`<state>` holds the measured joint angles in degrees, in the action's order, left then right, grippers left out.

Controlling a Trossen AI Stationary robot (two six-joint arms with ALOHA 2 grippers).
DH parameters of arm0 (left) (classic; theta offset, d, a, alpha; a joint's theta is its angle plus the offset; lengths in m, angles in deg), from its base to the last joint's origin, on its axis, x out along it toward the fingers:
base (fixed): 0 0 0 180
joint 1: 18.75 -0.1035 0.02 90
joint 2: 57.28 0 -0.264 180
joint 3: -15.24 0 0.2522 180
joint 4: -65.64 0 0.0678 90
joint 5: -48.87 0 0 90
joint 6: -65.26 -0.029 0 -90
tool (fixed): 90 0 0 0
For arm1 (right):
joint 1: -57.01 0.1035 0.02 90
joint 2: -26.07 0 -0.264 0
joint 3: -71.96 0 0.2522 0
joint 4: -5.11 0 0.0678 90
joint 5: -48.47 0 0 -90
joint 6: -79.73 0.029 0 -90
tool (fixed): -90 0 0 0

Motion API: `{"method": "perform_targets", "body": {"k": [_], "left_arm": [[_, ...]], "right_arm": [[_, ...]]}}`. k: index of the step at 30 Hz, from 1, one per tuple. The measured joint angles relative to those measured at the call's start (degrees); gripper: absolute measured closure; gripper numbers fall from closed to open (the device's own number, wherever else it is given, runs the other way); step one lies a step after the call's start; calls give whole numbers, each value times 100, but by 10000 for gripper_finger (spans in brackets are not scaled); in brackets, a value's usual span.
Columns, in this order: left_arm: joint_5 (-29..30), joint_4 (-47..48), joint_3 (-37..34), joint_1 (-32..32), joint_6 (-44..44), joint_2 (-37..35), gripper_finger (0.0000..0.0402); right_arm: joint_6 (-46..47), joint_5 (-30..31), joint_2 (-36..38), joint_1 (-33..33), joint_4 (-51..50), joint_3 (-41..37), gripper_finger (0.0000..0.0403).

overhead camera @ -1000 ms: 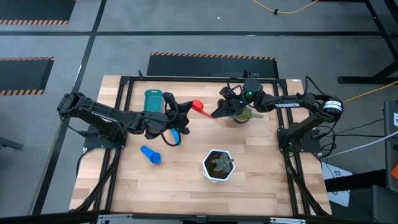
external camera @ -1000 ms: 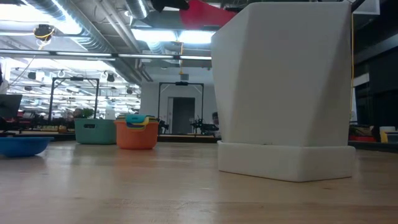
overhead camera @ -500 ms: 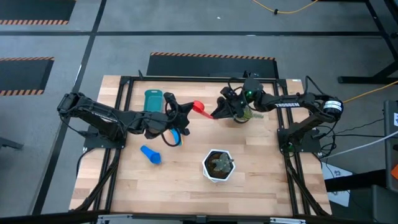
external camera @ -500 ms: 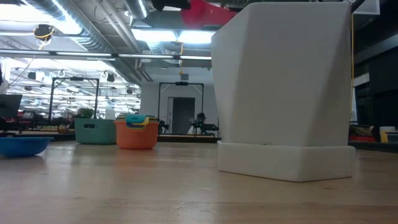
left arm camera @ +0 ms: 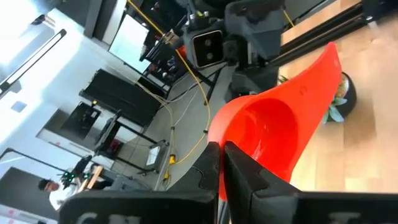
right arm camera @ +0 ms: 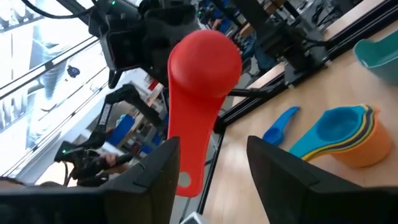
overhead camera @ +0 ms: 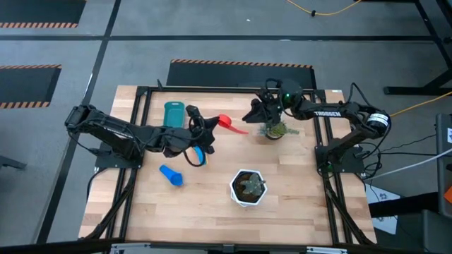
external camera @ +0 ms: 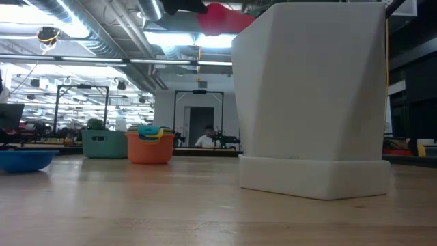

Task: Nest measuring cups in basket
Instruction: Stack the red measuring cup into the light blue measuring cup

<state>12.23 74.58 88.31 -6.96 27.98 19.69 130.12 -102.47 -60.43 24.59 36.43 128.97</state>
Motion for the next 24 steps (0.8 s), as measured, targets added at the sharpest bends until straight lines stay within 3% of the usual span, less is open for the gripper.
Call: {"method": "perform_targets", "body": {"k": [7, 12, 18, 24], "left_arm": [[-170, 668, 0, -5, 549, 0, 400], [-761, 1437, 0, -134, 1208, 0, 401], [-2329, 2441, 0, -649, 2214, -100, 401], [-4650, 3589, 0, -1579, 3123, -311, 401]], "right_arm": [[6, -67, 0, -304, 0, 0, 212], [-4, -69, 0, -381, 0, 0, 212], [-156, -83, 0, -345, -78, 0, 212], [-593, -80, 0, -231, -459, -5, 212]]}}
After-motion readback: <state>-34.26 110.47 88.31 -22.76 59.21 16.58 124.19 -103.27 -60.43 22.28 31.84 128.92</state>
